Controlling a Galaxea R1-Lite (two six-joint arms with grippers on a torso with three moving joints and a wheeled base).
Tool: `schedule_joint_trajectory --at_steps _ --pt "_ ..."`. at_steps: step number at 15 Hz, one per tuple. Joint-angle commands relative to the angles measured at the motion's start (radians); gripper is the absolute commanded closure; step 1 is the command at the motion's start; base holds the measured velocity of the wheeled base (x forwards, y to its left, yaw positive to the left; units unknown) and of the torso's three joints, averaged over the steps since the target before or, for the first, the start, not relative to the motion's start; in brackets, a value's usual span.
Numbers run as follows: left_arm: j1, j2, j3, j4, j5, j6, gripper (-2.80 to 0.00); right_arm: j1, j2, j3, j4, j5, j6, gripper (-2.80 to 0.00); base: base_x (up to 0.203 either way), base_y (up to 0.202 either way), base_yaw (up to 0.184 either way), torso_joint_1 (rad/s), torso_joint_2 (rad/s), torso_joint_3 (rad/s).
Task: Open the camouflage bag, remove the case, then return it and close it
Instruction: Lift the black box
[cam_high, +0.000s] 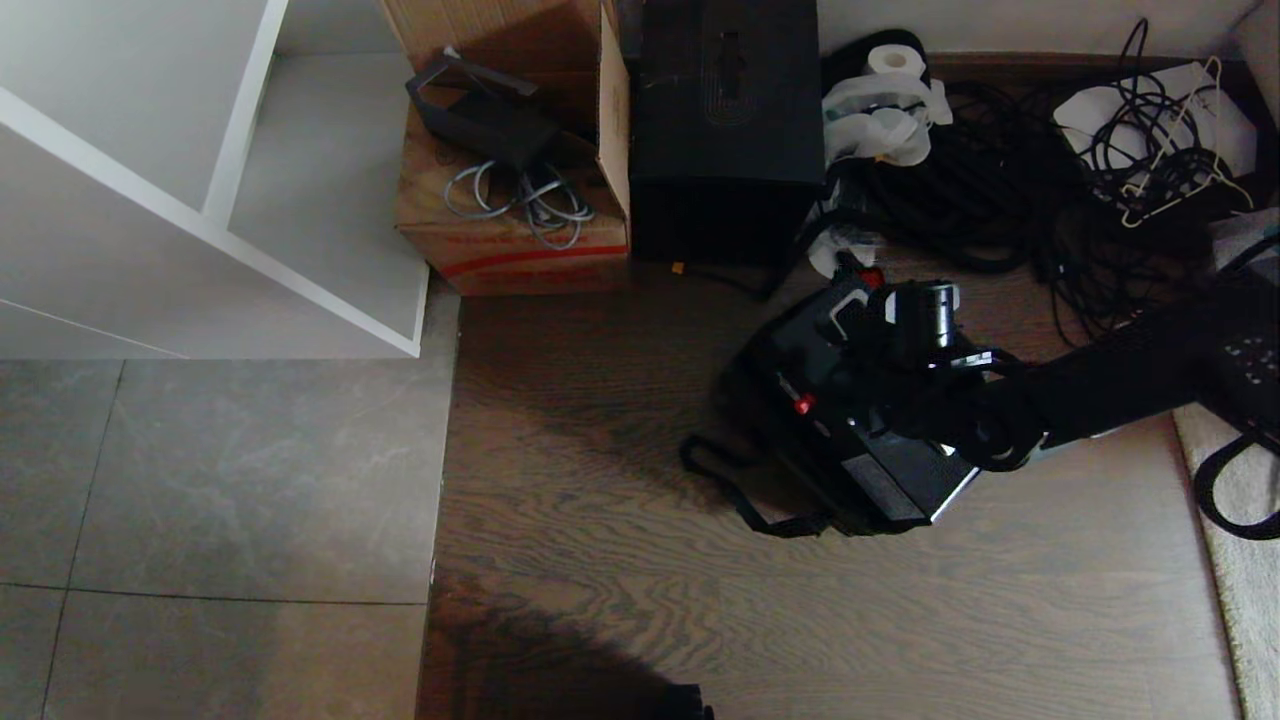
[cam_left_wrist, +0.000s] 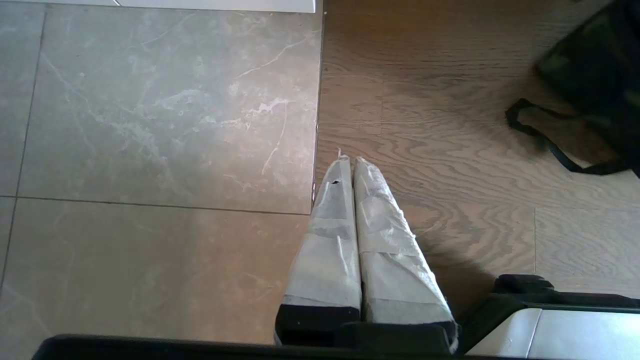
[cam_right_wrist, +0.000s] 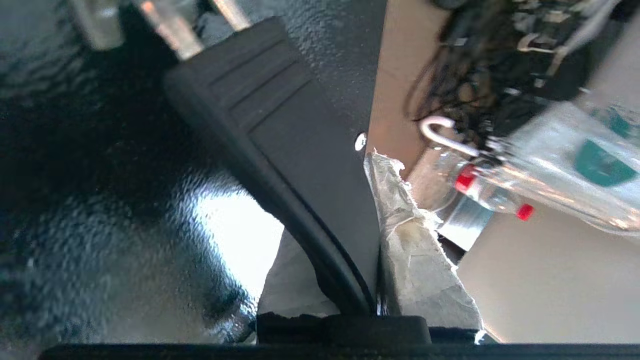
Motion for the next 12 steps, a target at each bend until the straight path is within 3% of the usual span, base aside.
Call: schedule_joint_trajectory --at_steps 1,8,12 --pt "0.000 0.001 0.000 0.000 0.000 0.000 0.00 0.002 -0.081 0.004 -0.004 -0.006 -0.006 0.00 0.000 0.000 0.000 0.000 0.00 0.000" --pt "0.000 0.001 0.000 0.000 -0.001 0.000 0.00 -0.012 -0.186 -0.001 0.057 -0.003 -0.004 0.00 0.000 0.000 0.000 0.000 0.00 0.000" --pt "0.000 0.000 0.000 0.000 0.000 0.000 0.00 -0.075 -0.223 -0.016 0.116 0.002 -0.007 0.00 0.000 0.000 0.000 0.000 0.00 0.000"
